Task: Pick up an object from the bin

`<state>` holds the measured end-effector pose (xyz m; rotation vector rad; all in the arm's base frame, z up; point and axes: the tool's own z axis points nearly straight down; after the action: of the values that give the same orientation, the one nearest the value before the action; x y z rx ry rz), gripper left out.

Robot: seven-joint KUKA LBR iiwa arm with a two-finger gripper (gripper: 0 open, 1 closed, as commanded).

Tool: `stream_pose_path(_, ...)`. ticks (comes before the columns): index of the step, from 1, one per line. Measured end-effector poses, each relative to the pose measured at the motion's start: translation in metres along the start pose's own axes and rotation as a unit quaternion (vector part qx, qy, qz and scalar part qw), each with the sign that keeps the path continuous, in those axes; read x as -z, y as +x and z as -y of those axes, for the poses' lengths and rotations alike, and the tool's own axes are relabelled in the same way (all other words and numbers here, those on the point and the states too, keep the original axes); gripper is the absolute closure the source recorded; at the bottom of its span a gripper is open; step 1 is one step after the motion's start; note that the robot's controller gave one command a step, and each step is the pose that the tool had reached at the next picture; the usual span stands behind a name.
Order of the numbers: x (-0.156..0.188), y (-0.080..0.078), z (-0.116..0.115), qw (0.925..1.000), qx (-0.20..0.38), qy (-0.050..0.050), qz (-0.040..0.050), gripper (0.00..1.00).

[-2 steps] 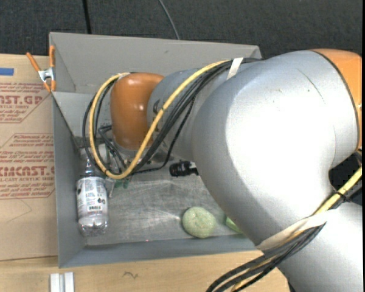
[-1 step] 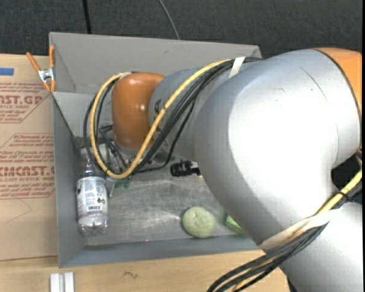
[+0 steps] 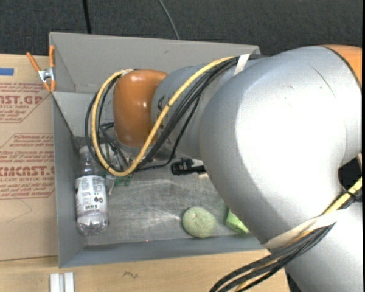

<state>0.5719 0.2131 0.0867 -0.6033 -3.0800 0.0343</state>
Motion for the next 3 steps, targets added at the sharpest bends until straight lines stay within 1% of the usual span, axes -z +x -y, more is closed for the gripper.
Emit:
stream_pose_path(1, 0.010, 0.001, -0.003, 1.0000, 0.000, -0.006, 0.0011, 1.00)
stream_pose_path(2, 0.018, 0.002, -0.004, 1.0000, 0.001, -0.008, 0.0006, 1.00)
stream_pose_path(3, 0.031, 0.003, -0.002, 1.0000, 0.001, -0.007, -0.0027, 1.00)
